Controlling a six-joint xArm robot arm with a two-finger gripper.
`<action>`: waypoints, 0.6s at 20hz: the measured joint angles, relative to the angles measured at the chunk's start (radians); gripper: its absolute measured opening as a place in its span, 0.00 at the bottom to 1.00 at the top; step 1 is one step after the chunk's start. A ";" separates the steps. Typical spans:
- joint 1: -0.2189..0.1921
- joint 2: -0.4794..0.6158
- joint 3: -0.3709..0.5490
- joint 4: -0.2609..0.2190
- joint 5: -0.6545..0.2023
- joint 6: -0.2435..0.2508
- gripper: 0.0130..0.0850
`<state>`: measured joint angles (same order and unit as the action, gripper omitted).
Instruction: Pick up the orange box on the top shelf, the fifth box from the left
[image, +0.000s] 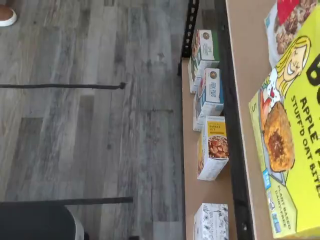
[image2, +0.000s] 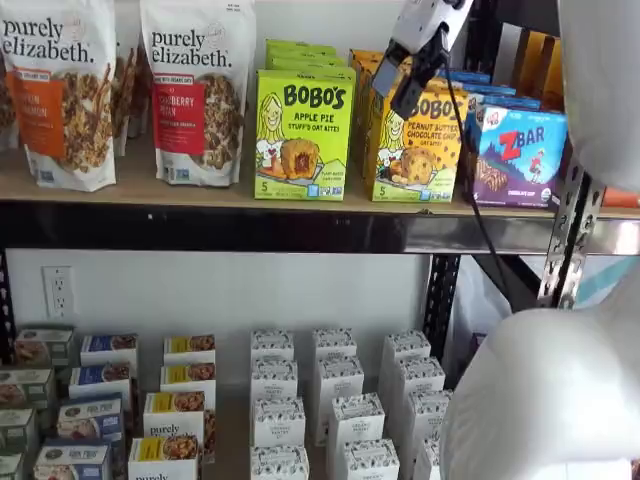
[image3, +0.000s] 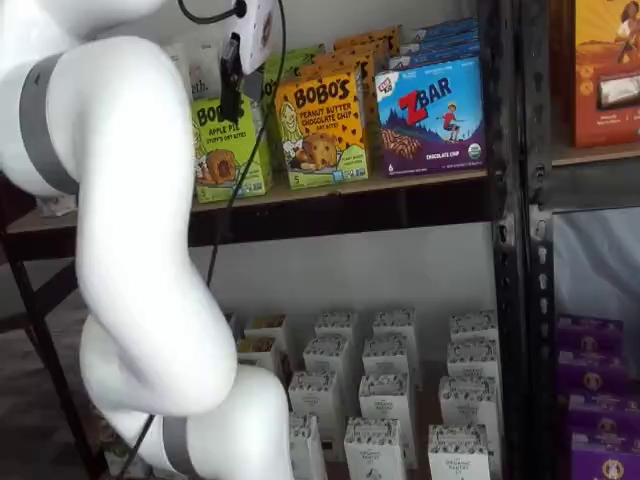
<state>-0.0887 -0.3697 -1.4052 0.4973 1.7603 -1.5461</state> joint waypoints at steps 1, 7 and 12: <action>0.002 0.003 -0.003 0.001 -0.003 0.002 1.00; 0.003 0.028 -0.034 0.029 -0.010 0.012 1.00; -0.014 0.047 -0.058 0.039 -0.012 0.002 1.00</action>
<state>-0.1029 -0.3232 -1.4633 0.5362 1.7478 -1.5439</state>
